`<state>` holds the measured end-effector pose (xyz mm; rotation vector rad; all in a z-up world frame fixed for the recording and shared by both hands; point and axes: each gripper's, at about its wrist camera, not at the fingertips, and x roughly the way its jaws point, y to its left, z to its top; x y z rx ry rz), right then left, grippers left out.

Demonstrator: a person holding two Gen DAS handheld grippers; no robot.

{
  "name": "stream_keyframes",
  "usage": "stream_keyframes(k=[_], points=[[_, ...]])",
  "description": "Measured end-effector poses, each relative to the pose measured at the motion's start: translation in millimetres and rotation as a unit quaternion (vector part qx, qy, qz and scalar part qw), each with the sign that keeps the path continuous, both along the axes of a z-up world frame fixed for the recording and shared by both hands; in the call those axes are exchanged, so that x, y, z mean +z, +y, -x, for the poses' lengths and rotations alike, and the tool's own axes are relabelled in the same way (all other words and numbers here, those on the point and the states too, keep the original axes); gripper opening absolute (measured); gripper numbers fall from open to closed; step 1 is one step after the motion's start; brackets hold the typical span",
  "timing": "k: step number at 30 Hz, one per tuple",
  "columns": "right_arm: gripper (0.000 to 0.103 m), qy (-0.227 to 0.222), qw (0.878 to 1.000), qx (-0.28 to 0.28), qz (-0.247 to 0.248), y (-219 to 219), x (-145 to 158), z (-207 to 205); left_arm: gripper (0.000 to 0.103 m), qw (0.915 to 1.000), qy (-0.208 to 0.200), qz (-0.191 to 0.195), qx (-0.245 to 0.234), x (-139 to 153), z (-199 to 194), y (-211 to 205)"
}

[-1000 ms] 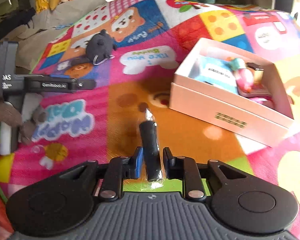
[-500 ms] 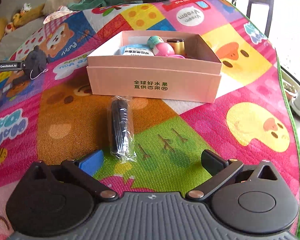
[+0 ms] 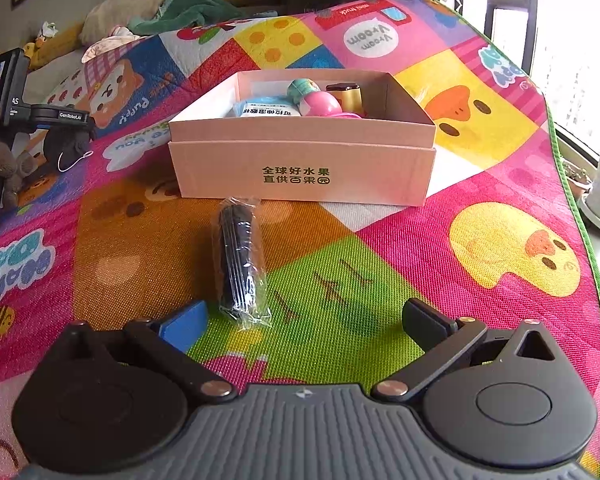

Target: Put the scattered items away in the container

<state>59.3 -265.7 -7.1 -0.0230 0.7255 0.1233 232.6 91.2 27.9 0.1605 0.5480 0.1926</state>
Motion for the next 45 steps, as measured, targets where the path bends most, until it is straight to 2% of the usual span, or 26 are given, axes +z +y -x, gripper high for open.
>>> stream_keyframes(k=[6, 10, 12, 14, 17, 20, 22, 23, 25, 29, 31, 33, 35, 38, 39, 40, 41, 42, 43, 45], points=[[0.103, -0.005, 1.0, 0.0, -0.019, -5, 1, 1, 0.062, 0.9995, -0.014, -0.009, -0.026, 11, 21, -12], [0.103, -0.008, 1.0, -0.002, -0.03, -8, 1, 3, 0.053, 0.9936, -0.033, -0.007, -0.107, 29, 65, -41], [0.103, -0.008, 0.999, -0.002, -0.032, -9, 1, 3, 0.047, 0.9868, -0.033, 0.002, -0.158, 36, 90, -59], [0.103, -0.009, 0.999, -0.002, -0.033, -9, 1, 3, 0.047, 0.9769, -0.025, 0.019, -0.212, 40, 113, -76], [0.103, -0.009, 0.999, -0.002, -0.034, -9, 1, 3, 0.053, 0.9574, -0.016, 0.026, -0.287, 39, 143, -99], [0.103, -0.011, 0.999, -0.003, -0.04, -11, 1, 4, 0.072, 0.9485, -0.006, 0.024, -0.316, 31, 160, -114], [0.103, -0.012, 0.999, -0.003, -0.045, -12, 1, 4, 0.083, 0.9499, -0.004, 0.029, -0.311, 27, 166, -116], [0.103, -0.012, 0.999, -0.003, -0.046, -13, 1, 4, 0.085, 0.9516, -0.004, 0.03, -0.306, 25, 169, -115], [0.103, -0.012, 0.999, -0.003, -0.044, -12, 1, 4, 0.097, 0.9568, -0.005, 0.029, -0.289, 23, 170, -108], [0.103, -0.008, 0.999, -0.002, -0.034, -9, 1, 3, 0.098, 0.9717, -0.001, 0.012, -0.236, 18, 162, -93], [0.103, -0.002, 1.0, 0.002, -0.022, -6, 0, 2, 0.101, 0.9778, 0.0, 0.033, -0.207, 16, 156, -84], [0.103, 0.007, 1.0, 0.011, -0.002, -2, 0, 0, 0.103, 0.9804, 0.0, 0.067, -0.185, 14, 153, -77], [0.103, 0.012, 1.0, 0.019, 0.004, -1, 1, 0, 0.103, 0.9798, 0.01, 0.093, -0.177, 8, 151, -76], [0.103, 0.021, 1.0, 0.02, 0.004, -4, 5, -3, 0.103, 0.9767, 0.039, 0.109, -0.181, -3, 150, -80], [0.103, 0.019, 1.0, 0.009, 0.021, -5, 7, -4, 0.103, 0.9747, 0.05, 0.114, -0.186, -6, 150, -80], [0.102, 0.006, 0.998, -0.016, 0.059, -6, 9, -4, 0.103, 0.9727, 0.06, 0.119, -0.19, -9, 151, -79], [0.101, -0.017, 0.991, -0.059, 0.122, -5, 11, -5, 0.103, 0.9711, 0.066, 0.125, -0.192, -12, 152, -79], [0.099, -0.04, 0.982, -0.089, 0.162, -5, 14, -4, 0.103, 0.9703, 0.069, 0.13, -0.192, -15, 154, -78], [0.099, -0.06, 0.978, -0.101, 0.173, -7, 19, -2, 0.103, 0.9698, 0.073, 0.135, -0.189, -18, 156, -76], [0.102, -0.059, 0.99, -0.073, 0.104, -16, 32, 2, 0.103, 0.9688, 0.082, 0.144, -0.184, -22, 155, -74]])
